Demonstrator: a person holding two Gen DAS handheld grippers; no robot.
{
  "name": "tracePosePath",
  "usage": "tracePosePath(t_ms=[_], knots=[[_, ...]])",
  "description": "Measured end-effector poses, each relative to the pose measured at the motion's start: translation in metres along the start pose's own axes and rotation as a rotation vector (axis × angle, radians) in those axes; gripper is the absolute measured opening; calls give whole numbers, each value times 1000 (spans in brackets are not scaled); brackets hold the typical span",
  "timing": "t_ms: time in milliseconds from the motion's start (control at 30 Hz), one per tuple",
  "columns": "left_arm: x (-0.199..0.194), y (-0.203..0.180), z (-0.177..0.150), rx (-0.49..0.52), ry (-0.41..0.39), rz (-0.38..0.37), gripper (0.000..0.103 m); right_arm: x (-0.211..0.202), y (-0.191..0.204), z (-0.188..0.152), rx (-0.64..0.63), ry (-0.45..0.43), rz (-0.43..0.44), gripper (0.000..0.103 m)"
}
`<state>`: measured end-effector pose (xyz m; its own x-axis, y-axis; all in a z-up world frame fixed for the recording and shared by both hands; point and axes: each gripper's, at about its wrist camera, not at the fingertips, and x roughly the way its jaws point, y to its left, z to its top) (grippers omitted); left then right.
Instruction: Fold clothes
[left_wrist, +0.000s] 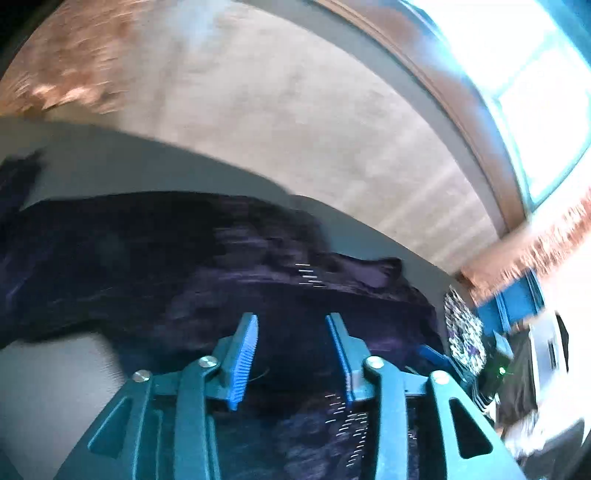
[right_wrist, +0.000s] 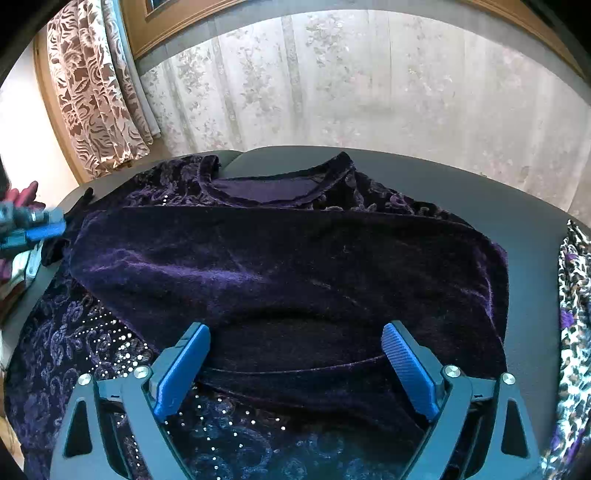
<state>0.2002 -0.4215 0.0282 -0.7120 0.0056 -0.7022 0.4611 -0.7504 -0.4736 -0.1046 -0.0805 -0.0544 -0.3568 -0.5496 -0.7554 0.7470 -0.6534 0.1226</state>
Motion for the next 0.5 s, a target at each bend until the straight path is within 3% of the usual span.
tracePosePath(t_ms=[67,133,200,400,500], knots=[[23,-8,-1,59,23,99,40,-2,-3,0,20,-8,22,97],[48,6,-8,53,88,201,36,-4,-7,-1,48,-24,40,97],[48,13,-18,101,8,199,33,-6,-11,-2,71,-33,60,97],[42,-3,-27,172,2,277,34,-8,-13,-3,96,-43,92,97],[35,-21,-11,162,-18,219,33,-8,-11,-2,92,-37,85,98]])
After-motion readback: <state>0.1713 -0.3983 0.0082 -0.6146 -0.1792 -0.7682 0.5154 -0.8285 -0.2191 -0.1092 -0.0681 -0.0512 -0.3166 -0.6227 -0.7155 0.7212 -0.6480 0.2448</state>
